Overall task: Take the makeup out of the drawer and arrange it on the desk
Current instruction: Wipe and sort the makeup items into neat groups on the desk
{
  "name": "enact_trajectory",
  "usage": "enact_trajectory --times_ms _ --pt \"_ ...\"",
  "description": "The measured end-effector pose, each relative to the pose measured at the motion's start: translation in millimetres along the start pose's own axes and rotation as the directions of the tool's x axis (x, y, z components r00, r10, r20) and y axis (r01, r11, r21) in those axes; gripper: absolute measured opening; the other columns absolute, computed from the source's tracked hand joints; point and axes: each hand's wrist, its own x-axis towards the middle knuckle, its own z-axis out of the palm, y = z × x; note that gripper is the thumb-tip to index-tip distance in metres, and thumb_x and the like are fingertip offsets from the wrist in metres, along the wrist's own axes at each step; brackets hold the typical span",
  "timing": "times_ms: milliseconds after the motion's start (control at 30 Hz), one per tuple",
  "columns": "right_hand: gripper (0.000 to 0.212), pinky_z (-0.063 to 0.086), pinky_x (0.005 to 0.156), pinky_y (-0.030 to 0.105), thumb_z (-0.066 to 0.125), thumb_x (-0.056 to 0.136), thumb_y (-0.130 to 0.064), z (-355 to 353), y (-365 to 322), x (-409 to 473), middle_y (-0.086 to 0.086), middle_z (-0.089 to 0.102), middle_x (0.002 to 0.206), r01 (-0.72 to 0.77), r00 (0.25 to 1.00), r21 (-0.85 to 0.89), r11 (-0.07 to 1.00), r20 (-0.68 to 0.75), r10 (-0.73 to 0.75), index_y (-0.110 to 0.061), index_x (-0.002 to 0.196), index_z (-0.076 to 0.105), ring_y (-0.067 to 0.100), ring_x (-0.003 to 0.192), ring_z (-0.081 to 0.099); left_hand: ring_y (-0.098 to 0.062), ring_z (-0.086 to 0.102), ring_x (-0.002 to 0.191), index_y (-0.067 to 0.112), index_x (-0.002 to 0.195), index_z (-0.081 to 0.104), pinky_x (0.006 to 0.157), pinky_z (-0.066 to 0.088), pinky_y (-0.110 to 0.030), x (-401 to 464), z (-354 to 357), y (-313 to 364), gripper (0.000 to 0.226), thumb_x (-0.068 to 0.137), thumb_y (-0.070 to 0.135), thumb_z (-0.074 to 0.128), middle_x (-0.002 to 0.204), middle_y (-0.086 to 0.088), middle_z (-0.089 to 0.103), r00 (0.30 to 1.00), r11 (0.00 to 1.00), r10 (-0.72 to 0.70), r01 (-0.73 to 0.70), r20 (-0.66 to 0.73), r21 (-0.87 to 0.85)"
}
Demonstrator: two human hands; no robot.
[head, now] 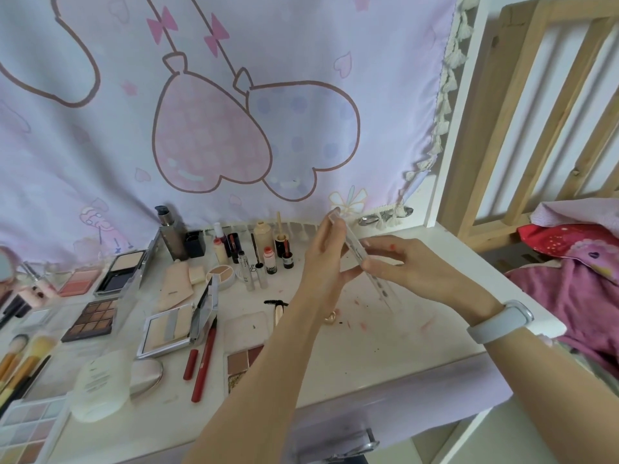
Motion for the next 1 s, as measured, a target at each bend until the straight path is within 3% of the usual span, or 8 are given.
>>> enact_trajectory --times_ms 133,233,300,367,500,700,900,1000 --pt "0.039 0.040 0.102 0.021 0.062 0.086 -0.024 -3 -3 -3 -0.009 0.060 0.122 0.030 0.999 0.054 0.998 -0.012 -0.030 -0.017 0.124 0.057 -0.003 0.113 0.054 -0.002 0.064 0.097 0.032 0.119 0.056 0.085 0.055 -0.039 -1 4 4 0.025 0.094 0.034 0.049 0.113 0.012 0.061 0.995 0.989 0.100 -0.100 0.005 0.107" --pt "0.030 0.043 0.091 0.009 0.058 0.088 -0.013 -8 -6 -4 -0.016 0.065 0.111 0.080 0.997 0.053 0.995 -0.001 -0.080 -0.027 0.115 0.061 -0.009 0.104 0.057 0.005 0.063 0.092 0.029 0.123 0.054 0.076 0.057 -0.028 -3 9 8 0.030 0.093 0.033 0.051 0.102 0.024 0.063 0.987 0.969 0.162 -0.157 -0.010 0.190" --pt "0.034 0.044 0.083 0.005 0.056 0.087 -0.006 -12 -10 -4 -0.024 0.068 0.100 0.085 0.996 0.071 0.994 0.004 -0.086 -0.035 0.104 0.063 -0.010 0.098 0.060 0.000 0.064 0.093 0.027 0.123 0.054 0.075 0.056 -0.025 -3 12 9 0.031 0.093 0.033 0.053 0.100 0.019 0.065 0.984 0.957 0.177 -0.169 -0.015 0.237" --pt "0.040 0.043 0.077 0.001 0.054 0.085 -0.003 -18 -16 -4 -0.029 0.068 0.095 0.086 0.995 0.054 0.995 0.042 -0.088 -0.039 0.098 0.064 -0.012 0.096 0.060 -0.011 0.062 0.104 0.030 0.122 0.055 0.085 0.055 -0.031 -5 17 10 0.030 0.092 0.034 0.054 0.114 0.004 0.062 0.980 0.936 0.200 -0.189 -0.006 0.295" --pt "0.046 0.038 0.075 -0.004 0.050 0.083 -0.001 -24 -26 -5 -0.034 0.065 0.096 0.099 0.992 -0.038 0.994 0.085 -0.095 -0.043 0.094 0.063 -0.016 0.097 0.057 -0.018 0.050 0.121 0.049 0.107 0.055 0.101 0.043 -0.043 -5 24 17 0.024 0.089 0.035 0.059 0.125 -0.007 0.056 0.962 0.883 0.273 -0.242 -0.021 0.402" --pt "0.039 0.035 0.071 -0.006 0.049 0.078 -0.008 -15 -22 -6 -0.040 0.062 0.081 0.104 0.992 -0.177 0.979 -0.052 -0.115 -0.046 0.080 0.059 -0.024 0.086 0.053 -0.020 0.048 0.123 0.035 0.119 0.057 0.103 0.040 -0.048 -3 26 16 0.031 0.088 0.032 0.061 0.124 -0.013 0.056 0.956 0.873 0.291 -0.251 -0.034 0.419" --pt "0.036 0.036 0.078 -0.006 0.049 0.080 -0.007 -10 -21 -2 -0.033 0.059 0.090 0.119 0.989 -0.184 0.976 -0.068 -0.134 -0.036 0.097 0.062 -0.028 0.085 0.051 -0.024 0.054 0.116 0.048 0.109 0.055 0.101 0.043 -0.044 -1 22 16 0.025 0.088 0.035 0.058 0.123 -0.017 0.058 0.958 0.881 0.284 -0.246 -0.037 0.404" --pt "0.035 0.035 0.078 -0.006 0.049 0.082 -0.005 -13 -21 -1 -0.037 0.059 0.091 0.107 0.993 -0.154 0.982 -0.037 -0.114 -0.023 0.106 0.065 -0.027 0.089 0.051 -0.009 0.063 0.100 0.049 0.105 0.056 0.092 0.051 -0.040 3 15 10 0.024 0.091 0.029 0.056 0.101 0.010 0.068 0.963 0.915 0.265 -0.237 -0.044 0.327"
